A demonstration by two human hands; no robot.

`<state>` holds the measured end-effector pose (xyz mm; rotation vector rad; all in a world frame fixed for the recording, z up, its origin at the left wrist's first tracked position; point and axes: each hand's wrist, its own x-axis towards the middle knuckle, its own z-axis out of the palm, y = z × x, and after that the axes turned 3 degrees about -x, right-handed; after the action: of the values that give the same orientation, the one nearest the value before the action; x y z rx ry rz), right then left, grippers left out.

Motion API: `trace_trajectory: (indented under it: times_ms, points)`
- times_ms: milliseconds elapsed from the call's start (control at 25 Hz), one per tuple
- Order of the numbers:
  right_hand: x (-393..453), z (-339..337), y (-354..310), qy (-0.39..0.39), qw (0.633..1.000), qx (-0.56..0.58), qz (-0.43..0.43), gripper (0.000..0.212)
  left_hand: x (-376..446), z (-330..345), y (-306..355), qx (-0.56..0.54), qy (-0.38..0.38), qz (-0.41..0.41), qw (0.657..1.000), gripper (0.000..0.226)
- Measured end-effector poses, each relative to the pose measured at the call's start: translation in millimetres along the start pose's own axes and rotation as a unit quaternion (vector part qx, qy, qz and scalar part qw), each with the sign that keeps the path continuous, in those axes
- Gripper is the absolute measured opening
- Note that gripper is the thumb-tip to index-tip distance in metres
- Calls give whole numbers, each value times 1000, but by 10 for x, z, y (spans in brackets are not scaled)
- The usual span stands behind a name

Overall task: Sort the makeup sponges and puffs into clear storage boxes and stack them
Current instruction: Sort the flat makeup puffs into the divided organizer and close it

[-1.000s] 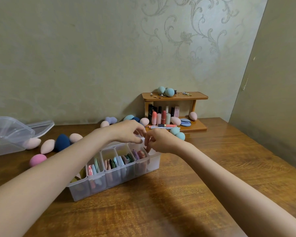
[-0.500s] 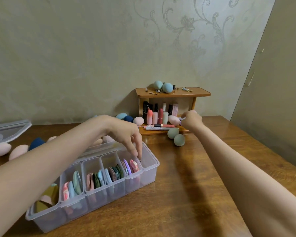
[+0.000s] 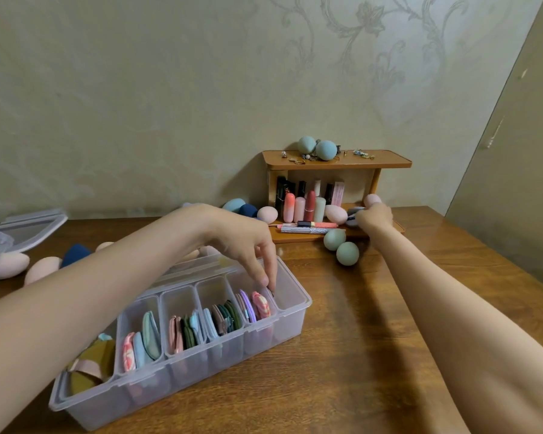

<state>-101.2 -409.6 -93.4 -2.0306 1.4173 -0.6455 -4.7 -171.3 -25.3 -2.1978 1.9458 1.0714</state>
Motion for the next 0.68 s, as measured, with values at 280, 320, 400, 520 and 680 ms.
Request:
trace_trajectory:
  times_ms: [280, 320, 400, 520, 680]
  points:
    - [-770, -715, -462, -12, 956, -15, -294, 22, -177, 222, 35, 15, 108, 5, 994, 15]
    - [-964, -768, -560, -49, 938, -43, -340, 21, -197, 245, 66, 28, 121, 4, 992, 15]
    - [-1344, -746, -686, -123, 894, -102, -419, 20, -216, 280, 123, 60, 147, -3, 987, 15]
    - [-1779, -544, -670, -137, 847, -199, -474, 22, -252, 367, 116, 76, 176, -29, 981, 18]
    - [-2056, -433, -545, -132, 842, -263, -451, 27, -296, 461, 28, 68, 233, -47, 969, 36]
